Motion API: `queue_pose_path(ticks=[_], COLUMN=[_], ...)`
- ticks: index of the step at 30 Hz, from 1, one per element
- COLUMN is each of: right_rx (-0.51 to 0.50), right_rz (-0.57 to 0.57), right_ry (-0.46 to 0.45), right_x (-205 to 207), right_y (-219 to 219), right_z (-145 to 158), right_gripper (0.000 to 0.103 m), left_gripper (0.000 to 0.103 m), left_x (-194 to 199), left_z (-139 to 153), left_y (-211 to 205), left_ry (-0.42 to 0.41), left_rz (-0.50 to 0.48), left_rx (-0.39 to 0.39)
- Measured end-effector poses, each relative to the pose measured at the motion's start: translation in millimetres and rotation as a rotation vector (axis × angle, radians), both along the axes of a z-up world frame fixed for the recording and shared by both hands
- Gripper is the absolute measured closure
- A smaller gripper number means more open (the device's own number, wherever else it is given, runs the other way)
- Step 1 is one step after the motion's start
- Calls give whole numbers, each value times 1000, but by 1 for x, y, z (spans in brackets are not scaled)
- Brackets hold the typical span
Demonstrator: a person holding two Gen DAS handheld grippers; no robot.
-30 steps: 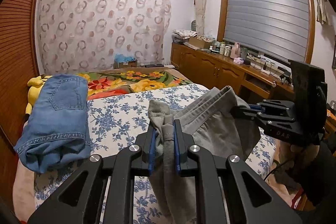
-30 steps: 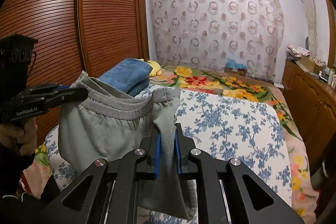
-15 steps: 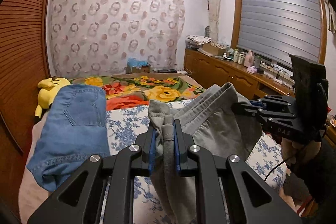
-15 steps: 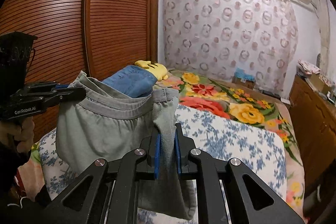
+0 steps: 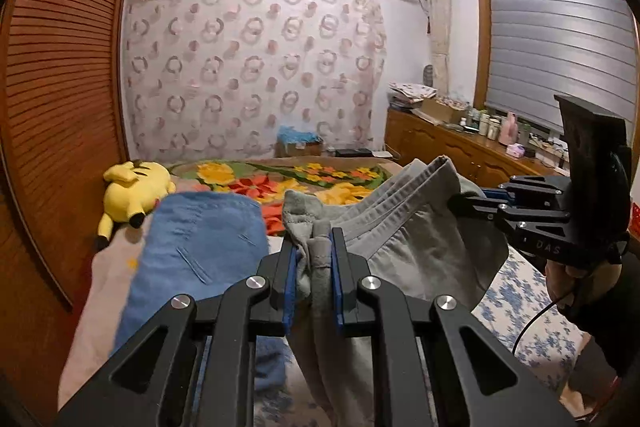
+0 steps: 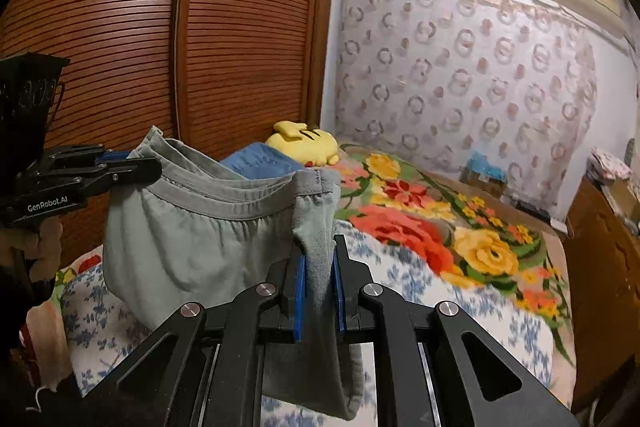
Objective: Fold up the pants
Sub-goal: 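Carry the lifted grey-green shirt with both tools over the folded blue jeans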
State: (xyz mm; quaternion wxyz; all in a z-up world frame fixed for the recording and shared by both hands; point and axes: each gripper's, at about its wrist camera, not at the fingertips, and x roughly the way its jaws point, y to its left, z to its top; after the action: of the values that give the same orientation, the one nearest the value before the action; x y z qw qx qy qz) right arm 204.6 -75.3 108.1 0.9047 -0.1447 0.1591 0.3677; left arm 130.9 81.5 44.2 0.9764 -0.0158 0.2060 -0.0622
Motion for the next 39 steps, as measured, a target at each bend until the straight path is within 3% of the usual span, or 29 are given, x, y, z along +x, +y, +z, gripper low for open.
queue_pose_path(ticks=[8,23,30,39], right_rx=[-11,-101,-167,-156], right_rz=[43,100,158,212], right_ry=[-28,-52,-112,-85], right_x=[39,117,126,135], right_y=[33,127,172,179], right_z=[-9,-22,-25,-32], right_gripper=[91,91,91,91], left_gripper=[87,87,87,87], left_x=[23,24,13,9], left_z=[-6,-38,-51,-59], left_y=[35,90,99,109], left_ry=[-1,-7,-26,-14], left_rz=[92,243,318,363], left_rx=[17,-69,-118,-130])
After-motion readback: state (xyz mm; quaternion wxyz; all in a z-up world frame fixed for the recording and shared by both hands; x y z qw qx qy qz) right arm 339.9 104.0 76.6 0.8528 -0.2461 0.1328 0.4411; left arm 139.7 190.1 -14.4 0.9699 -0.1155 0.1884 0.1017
